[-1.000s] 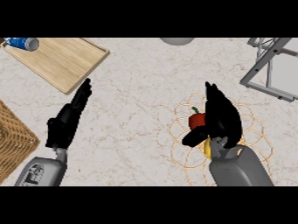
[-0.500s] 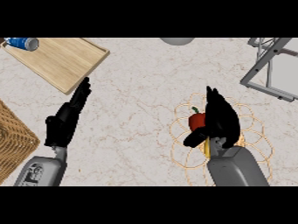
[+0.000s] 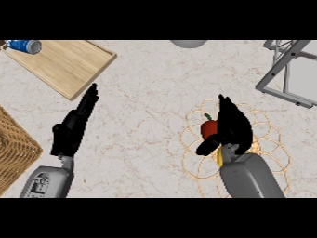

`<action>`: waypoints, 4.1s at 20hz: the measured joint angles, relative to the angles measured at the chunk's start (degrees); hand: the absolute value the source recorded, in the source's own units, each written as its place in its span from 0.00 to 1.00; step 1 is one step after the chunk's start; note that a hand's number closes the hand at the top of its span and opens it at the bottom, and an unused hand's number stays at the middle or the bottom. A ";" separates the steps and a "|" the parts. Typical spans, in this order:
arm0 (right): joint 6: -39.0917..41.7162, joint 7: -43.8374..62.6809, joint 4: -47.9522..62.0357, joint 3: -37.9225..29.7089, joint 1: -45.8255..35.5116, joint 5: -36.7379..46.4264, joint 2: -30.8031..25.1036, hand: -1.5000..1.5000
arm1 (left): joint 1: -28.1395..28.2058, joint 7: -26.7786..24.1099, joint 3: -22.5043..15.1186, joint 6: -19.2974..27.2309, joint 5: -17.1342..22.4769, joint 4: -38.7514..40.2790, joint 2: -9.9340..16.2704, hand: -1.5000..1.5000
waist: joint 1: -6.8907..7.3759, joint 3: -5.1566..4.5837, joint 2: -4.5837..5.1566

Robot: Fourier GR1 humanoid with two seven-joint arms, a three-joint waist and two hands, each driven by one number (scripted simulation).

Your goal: Pick the bell pepper from the placemat and place it in the tiered shelf

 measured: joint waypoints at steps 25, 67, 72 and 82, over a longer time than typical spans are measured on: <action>13.34 -46.49 -9.09 11.79 7.99 -8.87 -20.68 1.00 | 0.74 0.83 2.67 -1.15 -1.19 -0.80 -0.82 0.50 | -1.76 0.49 -0.79; 26.77 -91.50 30.83 -40.43 3.18 -75.00 -77.16 1.00 | -1.73 1.45 0.33 -2.38 -2.08 -1.60 -2.04 0.50 | 2.94 0.21 0.89; 25.30 -91.89 33.68 -37.33 -2.55 -74.44 -77.27 1.00 | -2.88 1.57 -0.06 -2.43 -2.45 -0.91 -2.47 0.50 | 3.83 0.19 1.08; 17.76 -97.64 37.88 -29.53 -14.08 -67.28 -73.09 1.00 | -2.98 0.50 -0.13 -2.44 -2.86 0.37 -2.91 0.50 | 4.01 0.14 1.09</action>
